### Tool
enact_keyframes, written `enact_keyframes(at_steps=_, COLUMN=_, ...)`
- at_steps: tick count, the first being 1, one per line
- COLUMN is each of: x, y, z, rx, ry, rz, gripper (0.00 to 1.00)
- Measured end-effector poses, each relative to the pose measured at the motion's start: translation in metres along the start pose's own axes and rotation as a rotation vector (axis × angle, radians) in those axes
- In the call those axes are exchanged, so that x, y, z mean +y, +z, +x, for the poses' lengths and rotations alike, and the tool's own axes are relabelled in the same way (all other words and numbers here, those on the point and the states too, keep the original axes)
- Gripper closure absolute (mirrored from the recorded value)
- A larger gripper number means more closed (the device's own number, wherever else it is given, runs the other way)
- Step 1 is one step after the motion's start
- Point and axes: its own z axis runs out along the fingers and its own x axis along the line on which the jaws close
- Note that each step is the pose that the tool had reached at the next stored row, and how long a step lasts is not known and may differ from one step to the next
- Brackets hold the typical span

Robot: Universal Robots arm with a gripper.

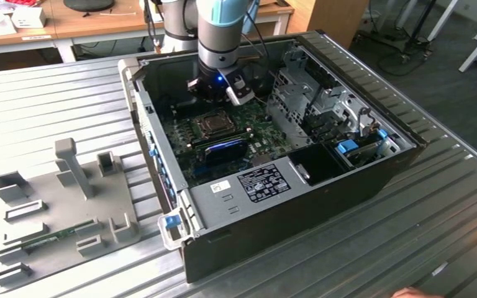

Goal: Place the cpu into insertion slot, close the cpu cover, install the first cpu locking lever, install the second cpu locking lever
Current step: 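Install the first cpu locking lever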

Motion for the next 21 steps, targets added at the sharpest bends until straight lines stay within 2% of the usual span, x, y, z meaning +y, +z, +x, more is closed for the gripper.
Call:
enact_keyframes(at_steps=6, x=0.0032, y=-0.0092, z=-0.0003, rx=0.0, ry=0.0, rz=0.0002, gripper=0.89)
enact_keyframes(at_steps=10, x=0.0032, y=-0.0099, z=0.0005, rx=-0.0007, ry=0.0, rz=-0.0003, gripper=0.89)
enact_keyframes(at_steps=15, x=0.001, y=-0.0101, z=0.0106, rx=-0.0071, ry=-0.002, rz=-0.002, gripper=0.89)
enact_keyframes(at_steps=21, x=-0.0002, y=-0.0097, z=0.0176, rx=-0.0145, ry=-0.004, rz=-0.004, gripper=0.89)
